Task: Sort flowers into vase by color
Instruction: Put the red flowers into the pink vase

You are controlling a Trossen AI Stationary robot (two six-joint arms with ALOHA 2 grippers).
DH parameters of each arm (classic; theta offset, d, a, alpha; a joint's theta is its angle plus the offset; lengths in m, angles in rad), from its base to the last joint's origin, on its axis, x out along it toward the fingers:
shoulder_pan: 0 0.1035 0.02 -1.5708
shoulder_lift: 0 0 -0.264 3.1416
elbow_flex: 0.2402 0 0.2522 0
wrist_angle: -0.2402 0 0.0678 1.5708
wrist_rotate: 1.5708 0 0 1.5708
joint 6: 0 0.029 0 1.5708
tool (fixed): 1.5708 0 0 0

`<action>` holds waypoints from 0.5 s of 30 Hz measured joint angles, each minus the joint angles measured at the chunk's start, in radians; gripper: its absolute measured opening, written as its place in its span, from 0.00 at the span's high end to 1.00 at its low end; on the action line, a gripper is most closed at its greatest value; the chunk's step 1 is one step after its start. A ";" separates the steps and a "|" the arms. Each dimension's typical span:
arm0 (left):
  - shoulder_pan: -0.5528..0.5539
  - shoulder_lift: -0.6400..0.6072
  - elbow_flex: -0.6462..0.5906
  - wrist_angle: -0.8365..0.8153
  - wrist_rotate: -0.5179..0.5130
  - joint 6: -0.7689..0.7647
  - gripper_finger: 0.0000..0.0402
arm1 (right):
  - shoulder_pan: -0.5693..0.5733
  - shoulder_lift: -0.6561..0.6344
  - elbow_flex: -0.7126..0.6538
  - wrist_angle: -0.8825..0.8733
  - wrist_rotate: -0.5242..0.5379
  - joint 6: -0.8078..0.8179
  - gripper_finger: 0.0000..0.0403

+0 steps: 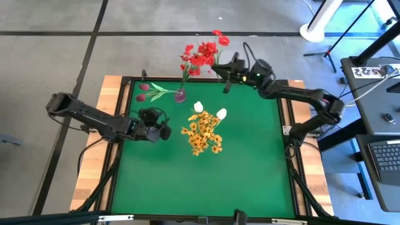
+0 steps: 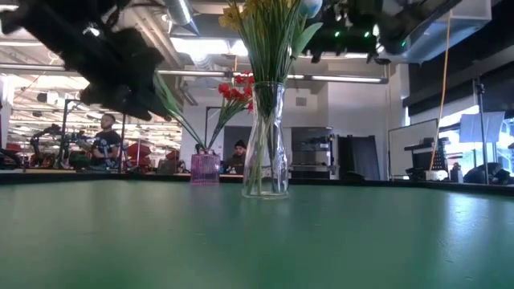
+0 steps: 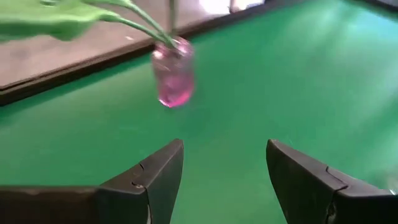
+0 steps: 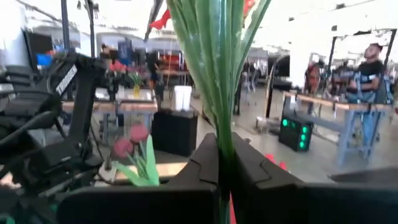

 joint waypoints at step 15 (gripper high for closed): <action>0.189 0.064 -0.143 0.661 0.097 0.405 0.44 | 0.001 0.270 0.000 0.431 -0.056 0.108 0.98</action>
